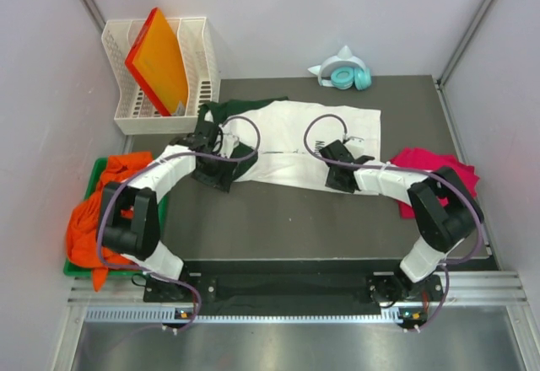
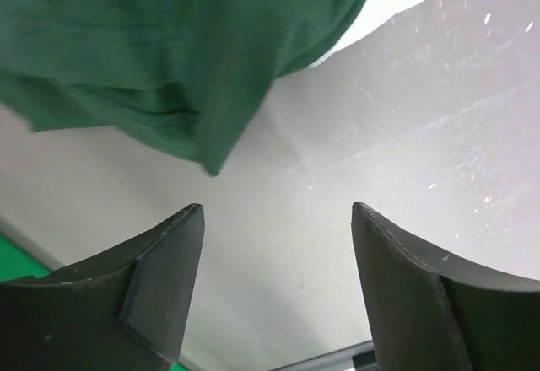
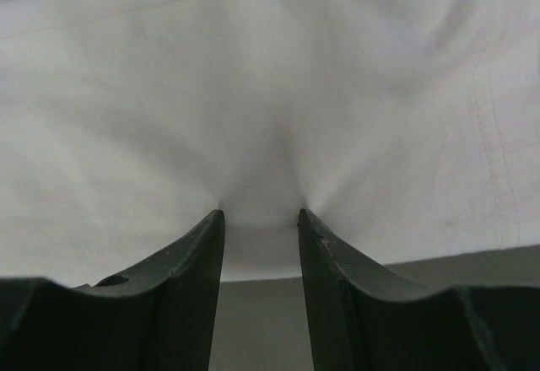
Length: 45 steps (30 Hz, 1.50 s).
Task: Fold and stack the t-shirts
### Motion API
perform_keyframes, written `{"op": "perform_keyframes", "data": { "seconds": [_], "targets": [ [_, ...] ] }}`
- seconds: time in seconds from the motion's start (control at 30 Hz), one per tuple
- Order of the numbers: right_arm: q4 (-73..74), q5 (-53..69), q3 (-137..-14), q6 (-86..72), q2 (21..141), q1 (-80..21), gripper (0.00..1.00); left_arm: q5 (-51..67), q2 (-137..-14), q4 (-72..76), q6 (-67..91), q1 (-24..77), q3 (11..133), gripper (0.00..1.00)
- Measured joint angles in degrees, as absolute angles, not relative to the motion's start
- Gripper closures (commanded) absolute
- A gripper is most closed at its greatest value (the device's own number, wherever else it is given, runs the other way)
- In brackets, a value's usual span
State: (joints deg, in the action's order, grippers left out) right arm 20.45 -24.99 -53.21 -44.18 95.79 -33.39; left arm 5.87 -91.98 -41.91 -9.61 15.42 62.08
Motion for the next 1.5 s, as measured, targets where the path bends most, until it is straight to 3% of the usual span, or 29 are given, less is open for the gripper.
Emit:
{"op": "perform_keyframes", "data": {
  "seconds": [0.17,0.33,0.63,1.0,1.1,1.13,1.27,1.33,1.37,1.43,1.5],
  "targets": [
    [25.3,-24.9,-52.3,-42.5,92.4,-33.7,0.51,4.8,-85.1,-39.1,-7.7,14.3,60.8,0.17],
    [29.8,-25.9,-57.7,-39.9,88.7,-33.9,0.50,0.9,-82.0,-33.7,-5.0,12.3,61.0,0.19],
    [33.5,-29.6,-62.2,-39.0,77.1,-38.0,0.50,-2.9,-93.9,-31.0,-1.4,5.1,61.8,0.23],
    [37.5,-31.0,-54.0,-41.7,70.4,-38.3,0.50,0.1,-102.3,-27.2,-1.1,2.1,65.2,0.26],
    [37.8,-31.0,-52.9,-42.6,70.3,-38.8,0.50,0.7,-103.0,-26.6,-1.0,1.9,65.9,0.33],
    [38.0,-31.0,-52.8,-42.8,70.3,-38.9,0.50,0.9,-103.4,-26.5,-1.0,1.9,66.3,0.42],
    [38.3,-31.4,-52.4,-43.5,70.3,-39.2,0.50,2.3,-104.7,-26.2,-0.4,1.8,67.2,0.55],
    [38.3,-31.5,-52.1,-43.7,70.3,-39.4,0.50,2.9,-105.0,-26.1,-0.1,1.8,67.4,0.58],
    [38.3,-31.6,-52.1,-43.8,70.3,-39.4,0.50,3.2,-105.1,-26.1,-0.2,1.8,67.5,0.68],
    [38.3,-31.8,-52.1,-43.8,70.3,-39.4,0.50,3.5,-105.3,-26.1,0.0,1.8,67.6,0.78],
    [38.3,-31.9,-52.1,-43.9,70.3,-39.4,0.50,4.3,-105.4,-26.1,0.1,1.8,67.8,0.98]
  ]
}}
